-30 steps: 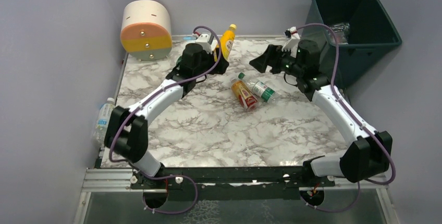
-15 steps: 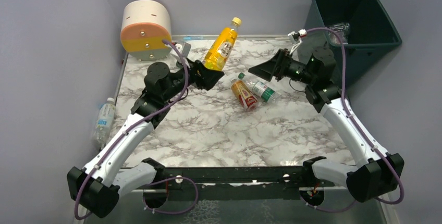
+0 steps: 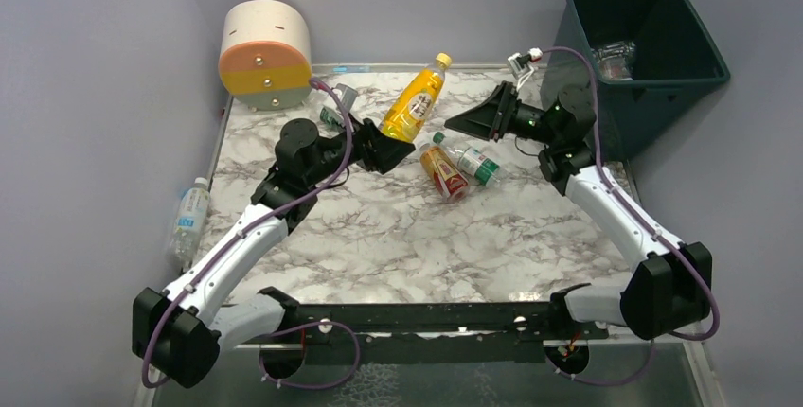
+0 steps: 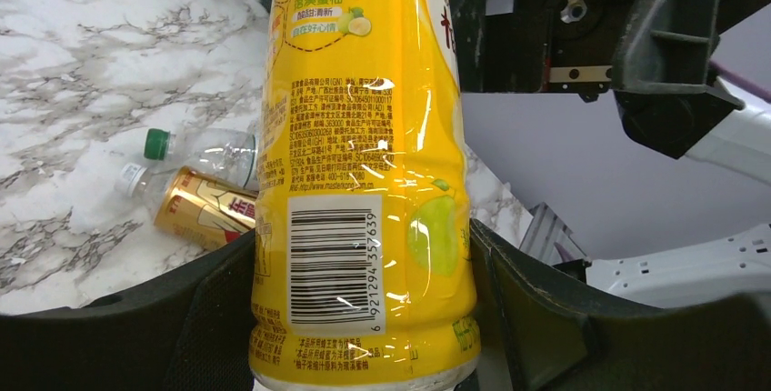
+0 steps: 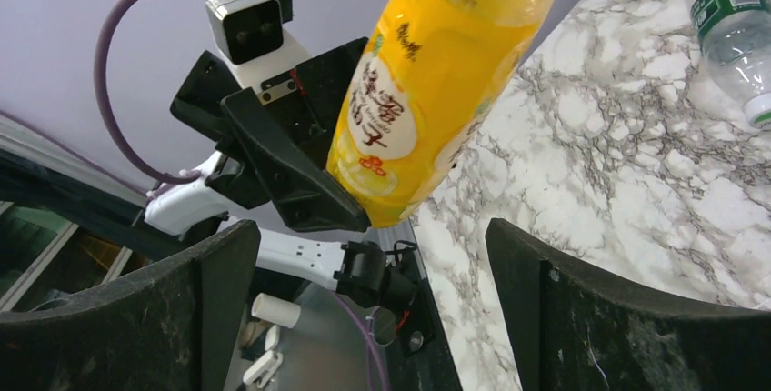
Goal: Put the plastic bottles in the bin
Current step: Pick up the plastic bottle at the center of the board.
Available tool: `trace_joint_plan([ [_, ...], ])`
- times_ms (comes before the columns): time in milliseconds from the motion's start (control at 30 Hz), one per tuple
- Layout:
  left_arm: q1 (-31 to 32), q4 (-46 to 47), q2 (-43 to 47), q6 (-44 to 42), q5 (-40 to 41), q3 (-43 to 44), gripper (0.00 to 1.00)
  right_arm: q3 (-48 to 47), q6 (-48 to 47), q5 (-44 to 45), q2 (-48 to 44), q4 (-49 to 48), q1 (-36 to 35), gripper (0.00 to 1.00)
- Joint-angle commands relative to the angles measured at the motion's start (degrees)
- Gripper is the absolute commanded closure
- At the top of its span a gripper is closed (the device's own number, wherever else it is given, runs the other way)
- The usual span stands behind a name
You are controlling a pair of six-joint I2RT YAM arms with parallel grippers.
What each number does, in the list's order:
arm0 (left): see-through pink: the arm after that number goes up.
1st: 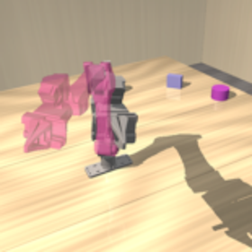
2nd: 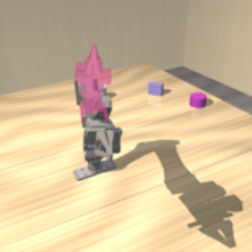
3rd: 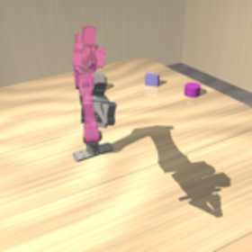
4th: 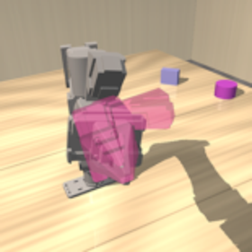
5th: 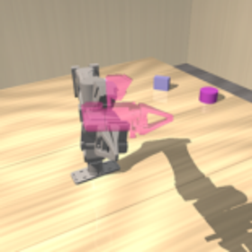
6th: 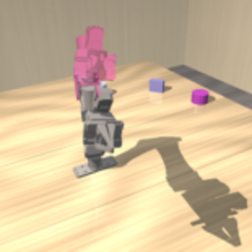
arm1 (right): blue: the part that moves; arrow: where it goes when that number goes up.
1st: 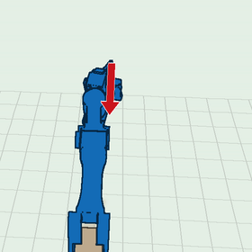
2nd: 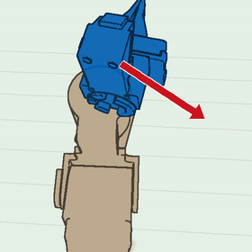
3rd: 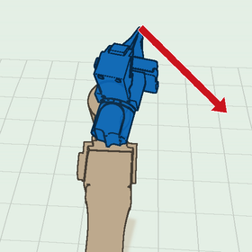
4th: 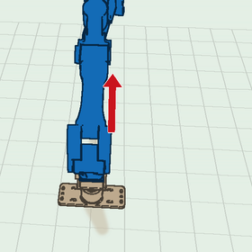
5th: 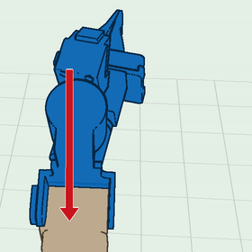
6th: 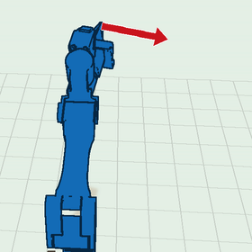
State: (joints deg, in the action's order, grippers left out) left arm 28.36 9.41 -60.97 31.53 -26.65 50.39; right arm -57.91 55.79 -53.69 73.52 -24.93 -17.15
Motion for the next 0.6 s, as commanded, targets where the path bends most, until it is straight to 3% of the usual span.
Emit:
trace_joint_plan([
  [0, 1.1, 6.1, -1.0, 1.3, -2.6, 0.2, 0.31, -2.0, 1.3, -1.1, 2.9, -4.5, 0.0, 0.02],
  [300, 3.8, 7.0, -4.4, 0.9, -2.9, 0.9, 0.31, -3.1, 5.8, -0.6, 8.8, -12.7, 0.0, 0.02],
  [567, 5.5, 7.9, -5.4, 1.0, -2.7, 0.0, 0.31, -5.4, 6.1, -0.1, 11.6, -13.6, -0.5, 0.05],
])
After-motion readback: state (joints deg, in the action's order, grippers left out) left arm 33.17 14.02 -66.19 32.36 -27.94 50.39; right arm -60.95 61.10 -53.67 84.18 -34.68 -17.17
